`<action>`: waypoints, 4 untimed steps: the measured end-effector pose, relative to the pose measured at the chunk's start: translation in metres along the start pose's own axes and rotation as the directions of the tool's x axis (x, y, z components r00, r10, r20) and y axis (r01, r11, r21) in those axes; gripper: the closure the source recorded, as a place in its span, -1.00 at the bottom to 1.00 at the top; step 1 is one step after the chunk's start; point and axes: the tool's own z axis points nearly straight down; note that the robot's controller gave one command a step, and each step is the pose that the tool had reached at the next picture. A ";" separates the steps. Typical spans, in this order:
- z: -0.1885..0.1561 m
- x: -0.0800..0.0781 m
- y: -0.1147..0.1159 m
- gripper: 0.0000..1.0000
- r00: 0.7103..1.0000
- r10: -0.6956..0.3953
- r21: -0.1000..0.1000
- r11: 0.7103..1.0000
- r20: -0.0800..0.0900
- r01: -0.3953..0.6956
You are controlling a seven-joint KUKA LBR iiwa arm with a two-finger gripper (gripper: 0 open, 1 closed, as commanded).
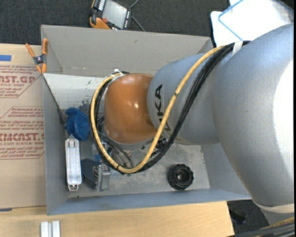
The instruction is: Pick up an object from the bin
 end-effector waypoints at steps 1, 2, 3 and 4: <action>-0.029 0.000 0.002 -1.00 0.998 0.064 -0.002 0.998 0.001 -0.064; 0.038 -0.004 -0.021 -1.00 0.943 -0.332 0.001 0.943 0.001 0.332; 0.049 -0.006 -0.017 -1.00 0.962 -0.272 0.000 0.962 -0.004 0.272; 0.028 -0.023 -0.015 -1.00 0.998 -0.070 0.001 0.998 0.000 0.070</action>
Offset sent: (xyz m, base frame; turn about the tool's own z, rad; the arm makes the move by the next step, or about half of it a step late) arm 0.0050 -0.0252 -0.0467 -0.3450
